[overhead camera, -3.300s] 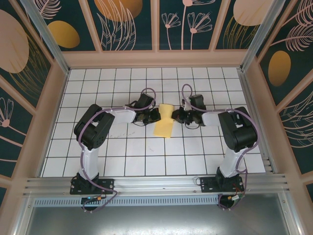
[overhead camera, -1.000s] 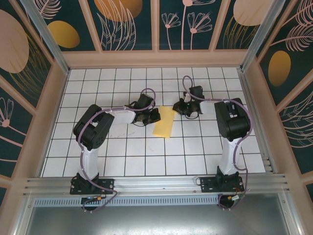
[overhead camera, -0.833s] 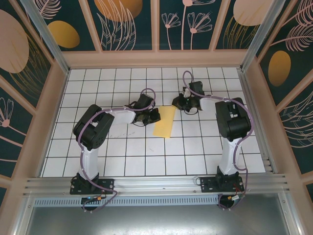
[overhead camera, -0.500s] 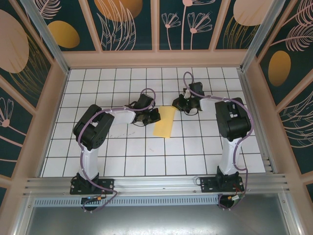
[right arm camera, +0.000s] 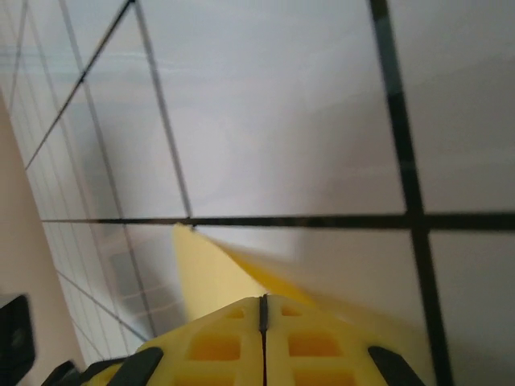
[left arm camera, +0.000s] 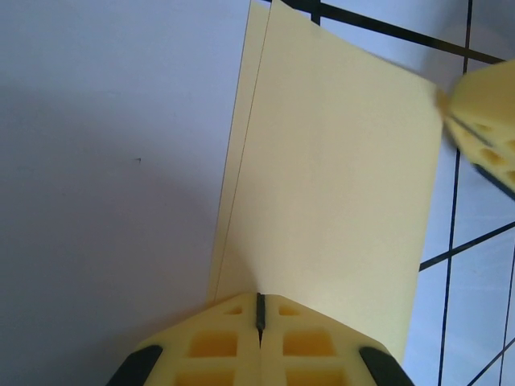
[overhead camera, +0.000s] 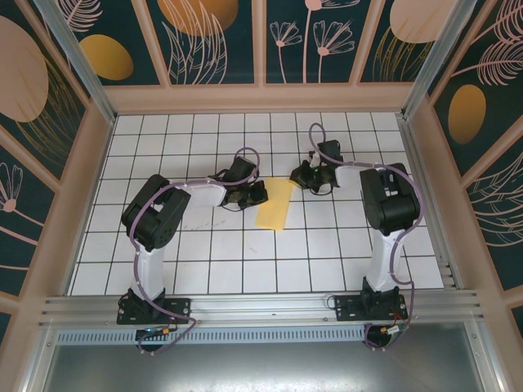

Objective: Fold a paper plane with a square sheet of paper (pick it up from the middle)
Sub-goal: Fold the square sheet of paper in half at the center of the table.

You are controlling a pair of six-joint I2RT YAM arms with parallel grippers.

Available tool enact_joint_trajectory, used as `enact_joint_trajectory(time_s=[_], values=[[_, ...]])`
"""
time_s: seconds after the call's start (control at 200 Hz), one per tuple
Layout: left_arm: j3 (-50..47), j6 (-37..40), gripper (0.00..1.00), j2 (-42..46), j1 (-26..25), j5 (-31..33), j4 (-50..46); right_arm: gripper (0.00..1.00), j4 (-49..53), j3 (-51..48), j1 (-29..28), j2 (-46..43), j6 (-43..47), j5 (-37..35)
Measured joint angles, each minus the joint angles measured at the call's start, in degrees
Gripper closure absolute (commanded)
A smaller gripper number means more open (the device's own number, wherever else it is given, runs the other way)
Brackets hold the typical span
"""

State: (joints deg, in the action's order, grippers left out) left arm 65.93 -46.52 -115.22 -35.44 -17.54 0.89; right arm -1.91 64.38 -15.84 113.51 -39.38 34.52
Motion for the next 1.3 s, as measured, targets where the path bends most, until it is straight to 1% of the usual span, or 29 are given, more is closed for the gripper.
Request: enact_joint_trajectory(time_s=[0.145, 0.25, 0.44, 0.721, 0.941, 1.186, 1.301], values=[[0.0, 0.0, 1.00, 0.0, 0.0, 0.0, 0.0, 0.93, -2.6, -3.2, 0.0, -6.7, -0.4, 1.1], [-0.2, 0.0, 1.00, 0.1, 0.0, 0.0, 0.0, 0.93, -5.3, -6.4, 0.0, -8.7, -1.4, 1.9], [-0.2, 0.0, 1.00, 0.1, 0.0, 0.0, 0.0, 0.94, -5.6, -7.6, 0.0, -6.4, -2.1, 2.1], [-0.2, 0.0, 1.00, 0.1, 0.0, 0.0, 0.0, 0.94, -5.3, -3.3, -0.2, -0.9, -2.1, 2.0], [-0.2, 0.0, 1.00, 0.1, 0.0, 0.0, 0.0, 0.94, -2.4, -1.8, -0.3, 2.1, -0.8, 0.2], [-0.3, 0.0, 1.00, 0.2, 0.0, 0.0, 0.0, 0.93, -1.5, -1.7, -0.3, 1.4, 0.3, 0.4], [-0.3, 0.0, 1.00, 0.2, 0.0, 0.0, 0.0, 0.94, -0.7, -3.4, -0.7, -2.5, 0.2, 0.5]])
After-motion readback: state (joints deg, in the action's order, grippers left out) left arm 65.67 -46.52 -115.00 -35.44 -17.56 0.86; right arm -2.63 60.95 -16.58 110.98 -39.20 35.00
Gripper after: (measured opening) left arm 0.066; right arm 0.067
